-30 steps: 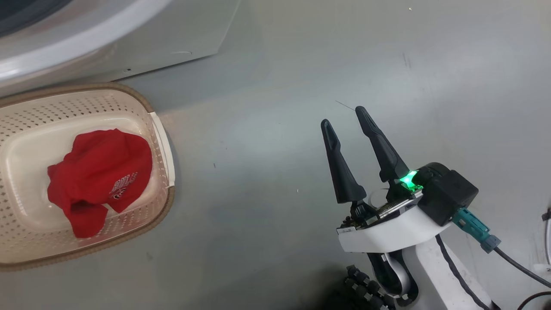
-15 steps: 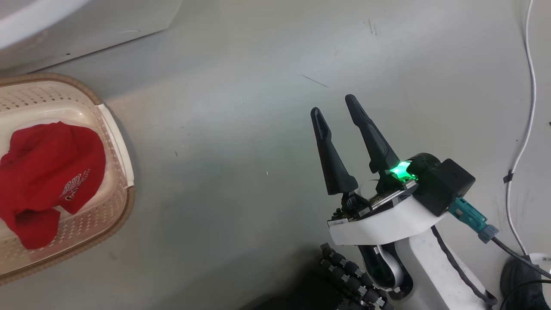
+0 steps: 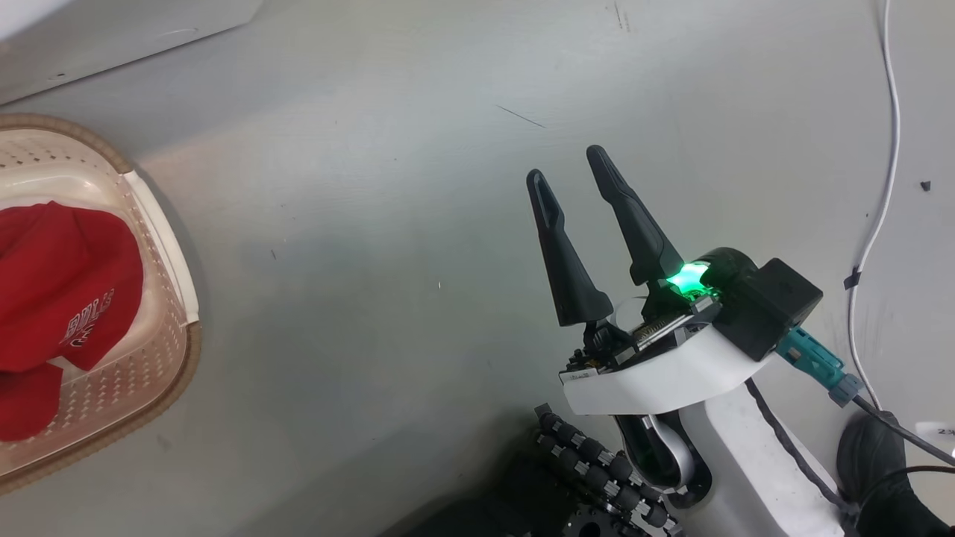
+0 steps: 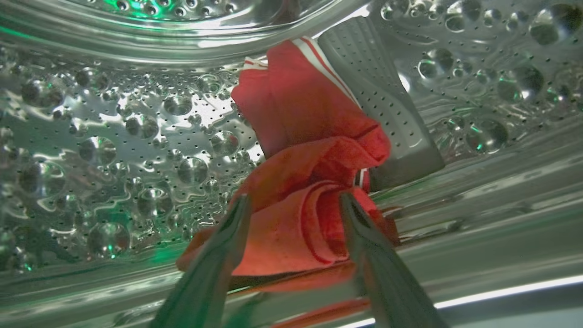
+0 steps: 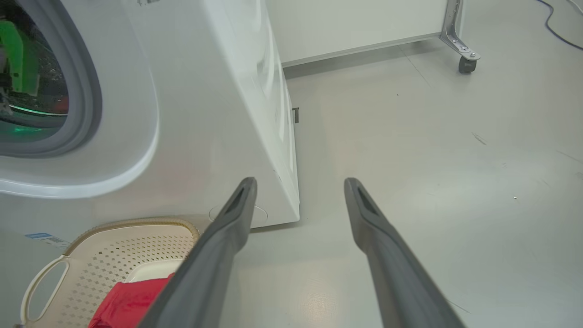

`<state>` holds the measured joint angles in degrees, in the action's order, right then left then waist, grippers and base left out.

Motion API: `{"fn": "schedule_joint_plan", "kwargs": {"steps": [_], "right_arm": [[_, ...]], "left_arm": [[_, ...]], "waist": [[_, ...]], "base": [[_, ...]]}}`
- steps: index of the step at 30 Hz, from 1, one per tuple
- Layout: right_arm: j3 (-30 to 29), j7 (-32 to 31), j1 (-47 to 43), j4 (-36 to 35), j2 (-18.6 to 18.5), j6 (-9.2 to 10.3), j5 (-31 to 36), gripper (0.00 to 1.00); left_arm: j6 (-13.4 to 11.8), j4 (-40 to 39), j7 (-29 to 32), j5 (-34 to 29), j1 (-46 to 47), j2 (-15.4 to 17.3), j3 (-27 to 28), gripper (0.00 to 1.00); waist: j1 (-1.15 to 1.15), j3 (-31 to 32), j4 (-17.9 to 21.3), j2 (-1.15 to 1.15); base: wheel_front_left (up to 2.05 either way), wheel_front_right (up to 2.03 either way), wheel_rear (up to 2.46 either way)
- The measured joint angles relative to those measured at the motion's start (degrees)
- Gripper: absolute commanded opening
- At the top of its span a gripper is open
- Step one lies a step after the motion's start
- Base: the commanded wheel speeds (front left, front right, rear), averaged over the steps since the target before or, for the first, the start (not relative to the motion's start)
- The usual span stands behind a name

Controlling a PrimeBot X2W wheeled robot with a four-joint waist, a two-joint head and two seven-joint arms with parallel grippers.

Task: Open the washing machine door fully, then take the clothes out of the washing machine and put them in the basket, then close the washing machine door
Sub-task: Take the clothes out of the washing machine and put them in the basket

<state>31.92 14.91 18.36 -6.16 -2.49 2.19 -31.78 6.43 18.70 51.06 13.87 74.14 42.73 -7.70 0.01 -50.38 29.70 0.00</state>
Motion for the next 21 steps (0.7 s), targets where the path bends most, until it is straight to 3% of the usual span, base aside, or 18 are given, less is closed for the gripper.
{"fn": "schedule_joint_plan", "kwargs": {"steps": [8, 9, 10, 11, 12, 13, 21], "right_arm": [[0.1, 0.0, 0.6, 0.0, 0.0, 0.01, 0.0, 1.00], [0.1, 0.0, 0.8, 0.0, 0.0, 0.02, 0.0, 1.00], [0.2, 0.0, 1.0, 0.1, 0.0, 0.05, 0.0, 1.00], [0.1, 0.0, 1.3, 0.1, 0.0, 0.07, 0.0, 1.00], [0.1, 0.0, 1.4, 0.1, 0.0, 0.07, 0.0, 1.00], [0.1, 0.0, 1.4, 0.1, 0.0, 0.09, -0.1, 1.00], [0.1, 0.0, 1.9, 0.1, 0.0, 0.47, -0.4, 1.00]], "left_arm": [[0.0, 1.4, 3.8, -1.5, 2.7, 0.2, -1.9, 0.98], [0.0, 1.6, 4.4, -1.6, 2.9, 0.2, -2.1, 0.76], [0.0, 1.9, 4.9, -1.7, 2.9, 0.2, -2.2, 0.62], [0.0, 2.8, 6.1, -2.0, 3.1, 0.2, -2.4, 0.40], [0.0, 2.9, 6.4, -2.2, 3.2, 0.2, -2.6, 0.25], [0.0, 3.0, 6.5, -2.4, 3.5, 0.2, -2.8, 0.00], [0.0, 3.0, 7.2, -3.1, 5.8, 0.1, -3.4, 0.00]], "waist": [[0.00, -0.4, 0.2, 0.00], [0.00, -0.4, 0.2, 0.00], [0.00, -0.5, 0.2, 0.00], [0.00, -0.5, 0.2, 0.00], [0.00, -0.6, 0.2, 0.00], [0.00, -0.6, 0.2, 0.00], [0.00, -0.9, 0.2, 0.00]], "base": [[0.00, 0.00, 0.00], [0.00, 0.00, 0.00], [0.00, 0.00, 0.00], [0.00, 0.00, 0.00], [0.00, 0.00, 0.00], [0.00, 0.00, 0.00], [0.00, 0.00, 0.00]]}}
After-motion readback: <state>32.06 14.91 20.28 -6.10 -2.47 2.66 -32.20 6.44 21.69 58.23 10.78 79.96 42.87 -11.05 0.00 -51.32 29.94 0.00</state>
